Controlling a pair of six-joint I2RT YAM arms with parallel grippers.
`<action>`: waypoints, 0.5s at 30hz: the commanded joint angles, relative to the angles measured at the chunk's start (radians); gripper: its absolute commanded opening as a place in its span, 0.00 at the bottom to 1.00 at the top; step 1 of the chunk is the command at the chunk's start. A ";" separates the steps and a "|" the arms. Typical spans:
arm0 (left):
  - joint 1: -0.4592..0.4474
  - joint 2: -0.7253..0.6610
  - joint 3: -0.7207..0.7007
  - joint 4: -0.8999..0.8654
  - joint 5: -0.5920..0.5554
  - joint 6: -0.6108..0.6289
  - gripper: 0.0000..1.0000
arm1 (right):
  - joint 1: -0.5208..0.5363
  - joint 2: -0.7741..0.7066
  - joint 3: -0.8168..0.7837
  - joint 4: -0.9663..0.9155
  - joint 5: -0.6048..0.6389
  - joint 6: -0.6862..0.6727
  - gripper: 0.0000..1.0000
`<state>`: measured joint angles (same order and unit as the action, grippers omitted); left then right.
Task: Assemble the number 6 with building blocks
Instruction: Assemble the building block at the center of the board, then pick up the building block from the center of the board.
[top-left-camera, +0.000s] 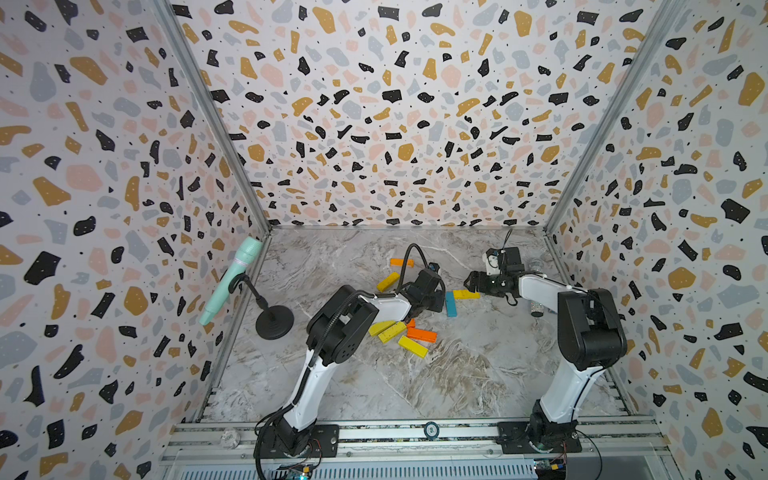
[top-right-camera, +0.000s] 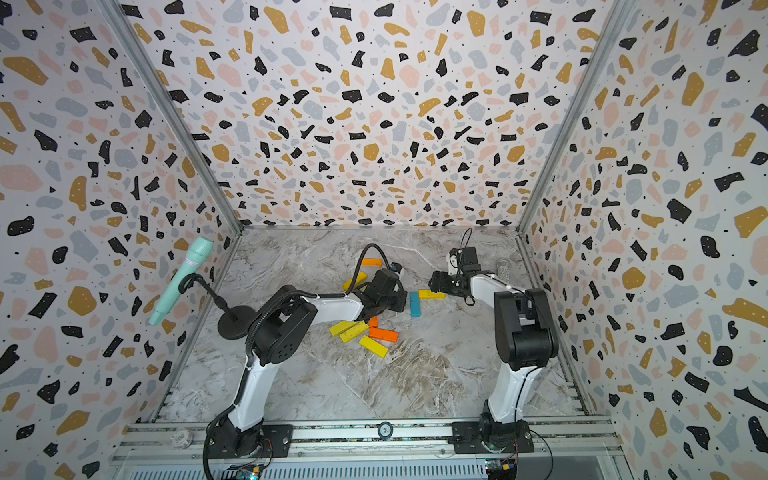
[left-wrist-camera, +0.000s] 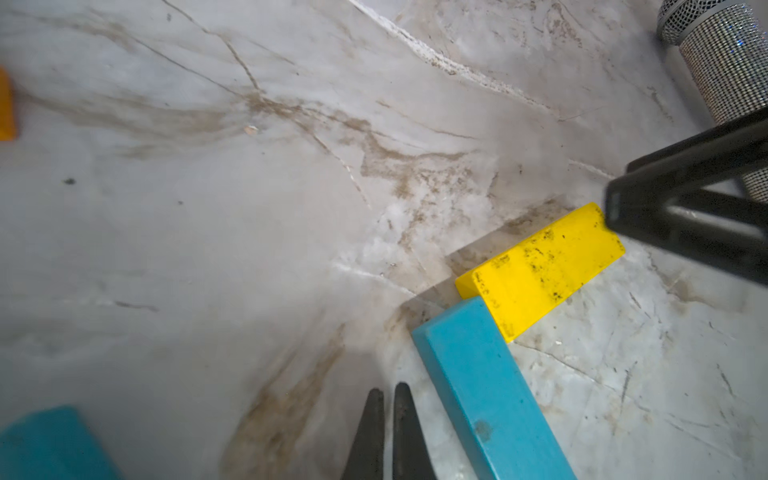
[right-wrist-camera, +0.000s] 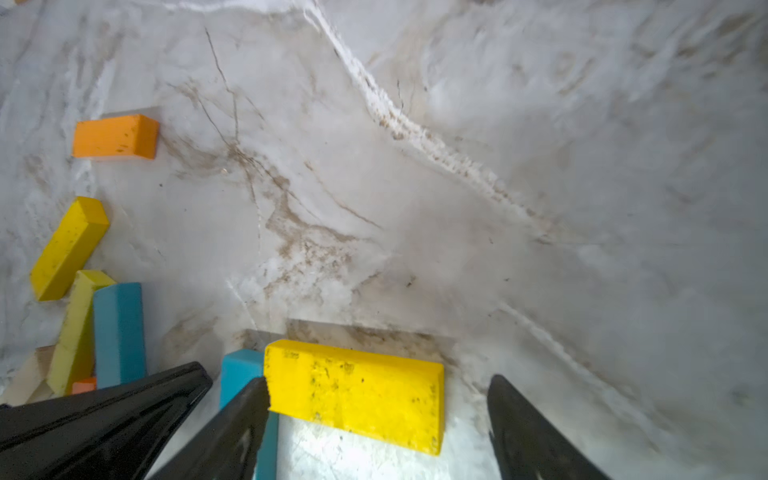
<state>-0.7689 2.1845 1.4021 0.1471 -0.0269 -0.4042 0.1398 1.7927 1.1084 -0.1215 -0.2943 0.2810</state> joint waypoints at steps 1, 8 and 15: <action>0.006 -0.152 0.058 -0.029 -0.069 0.055 0.11 | 0.028 -0.149 -0.019 -0.023 0.004 -0.077 0.80; 0.034 -0.548 -0.109 -0.068 -0.203 0.072 0.49 | 0.263 -0.353 -0.142 -0.112 0.043 -0.195 0.76; 0.129 -0.994 -0.478 -0.097 -0.250 -0.058 0.88 | 0.517 -0.327 -0.180 -0.180 0.131 -0.230 0.73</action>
<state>-0.6670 1.2640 1.0630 0.1078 -0.2314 -0.3985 0.6060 1.4445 0.9348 -0.2245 -0.2321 0.0868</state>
